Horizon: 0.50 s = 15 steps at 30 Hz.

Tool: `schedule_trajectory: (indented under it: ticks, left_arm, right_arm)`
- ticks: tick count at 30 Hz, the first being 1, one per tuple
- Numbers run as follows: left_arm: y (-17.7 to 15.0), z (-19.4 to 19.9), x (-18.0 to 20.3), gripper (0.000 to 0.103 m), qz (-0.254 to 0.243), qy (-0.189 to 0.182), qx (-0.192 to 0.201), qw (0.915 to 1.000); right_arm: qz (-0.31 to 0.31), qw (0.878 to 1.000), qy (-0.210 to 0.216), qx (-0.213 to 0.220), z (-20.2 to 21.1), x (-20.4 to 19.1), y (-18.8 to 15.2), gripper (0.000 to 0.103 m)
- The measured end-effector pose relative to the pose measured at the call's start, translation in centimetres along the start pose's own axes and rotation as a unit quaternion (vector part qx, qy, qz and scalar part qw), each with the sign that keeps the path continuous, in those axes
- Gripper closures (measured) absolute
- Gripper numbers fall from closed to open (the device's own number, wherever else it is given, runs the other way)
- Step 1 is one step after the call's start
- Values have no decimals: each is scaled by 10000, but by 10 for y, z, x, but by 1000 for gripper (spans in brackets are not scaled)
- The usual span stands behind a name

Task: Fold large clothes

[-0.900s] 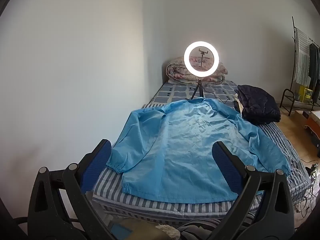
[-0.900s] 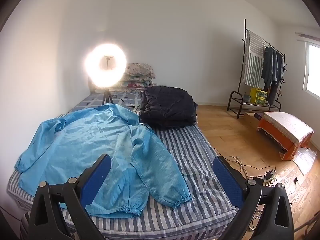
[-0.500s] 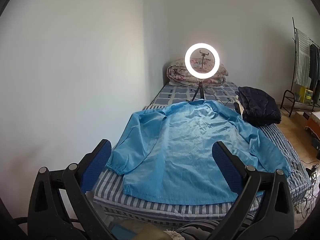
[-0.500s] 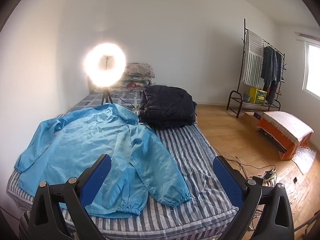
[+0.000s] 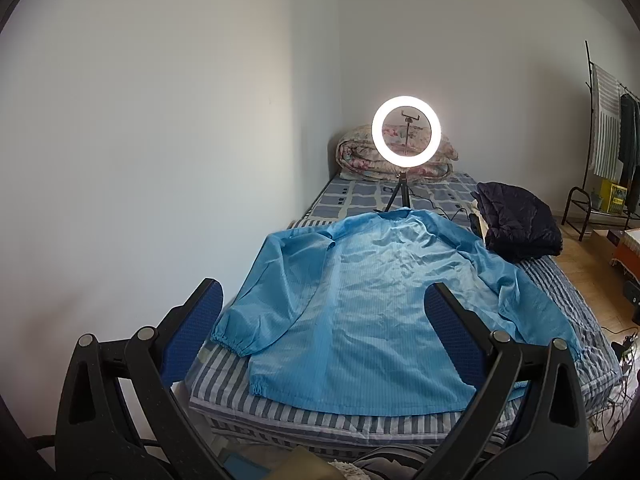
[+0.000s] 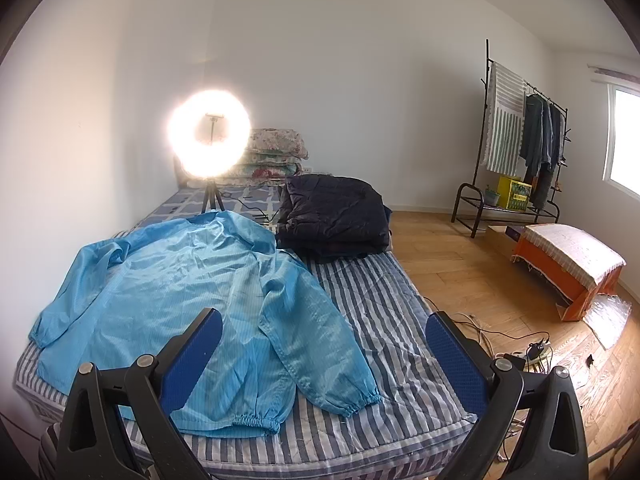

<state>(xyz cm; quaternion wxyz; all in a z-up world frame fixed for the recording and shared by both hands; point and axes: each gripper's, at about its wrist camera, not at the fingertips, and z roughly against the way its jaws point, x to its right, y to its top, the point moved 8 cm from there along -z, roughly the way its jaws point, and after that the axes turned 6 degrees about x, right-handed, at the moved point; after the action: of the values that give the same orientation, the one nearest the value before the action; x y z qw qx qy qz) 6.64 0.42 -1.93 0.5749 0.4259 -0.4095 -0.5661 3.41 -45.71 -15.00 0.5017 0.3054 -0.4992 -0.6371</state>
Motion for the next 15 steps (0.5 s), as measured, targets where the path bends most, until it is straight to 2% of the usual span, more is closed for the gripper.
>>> schedule_trajectory:
  ticks: [15]
  left_arm:
    - [12, 3, -4, 1, -4, 74, 115, 9999]
  right_arm:
    - [-8, 10000, -2, 21, 1, -1, 3, 0]
